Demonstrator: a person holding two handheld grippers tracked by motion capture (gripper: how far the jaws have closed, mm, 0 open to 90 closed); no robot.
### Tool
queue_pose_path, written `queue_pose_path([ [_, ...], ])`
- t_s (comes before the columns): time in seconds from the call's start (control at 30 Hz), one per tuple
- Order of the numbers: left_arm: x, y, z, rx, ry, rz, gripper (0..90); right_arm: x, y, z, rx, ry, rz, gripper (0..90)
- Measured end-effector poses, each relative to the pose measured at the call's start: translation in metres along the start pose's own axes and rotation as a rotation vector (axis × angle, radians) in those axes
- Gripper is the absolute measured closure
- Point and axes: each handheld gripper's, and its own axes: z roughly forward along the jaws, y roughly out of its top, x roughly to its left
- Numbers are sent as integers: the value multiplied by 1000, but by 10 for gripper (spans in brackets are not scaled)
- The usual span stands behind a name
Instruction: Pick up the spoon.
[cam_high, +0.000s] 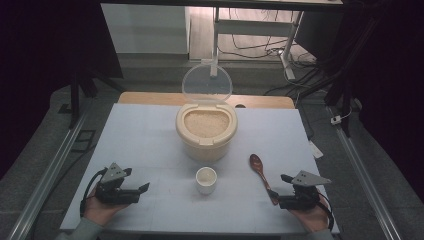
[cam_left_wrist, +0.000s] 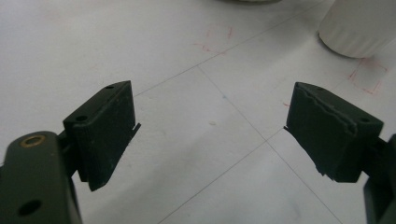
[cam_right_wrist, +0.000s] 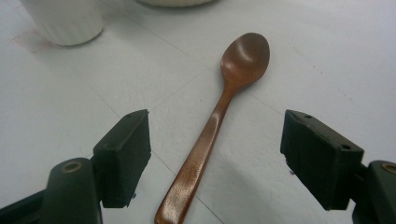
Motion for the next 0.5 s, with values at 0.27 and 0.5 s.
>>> queue_pose_path([
  [0.27, 0, 0, -1, -10, 3, 3, 156, -1, 0, -1, 9, -10, 8, 254],
  [0.5, 0, 0, 0, -9, 3, 4, 152, -1, 1, -2, 10, -6, 15, 264],
])
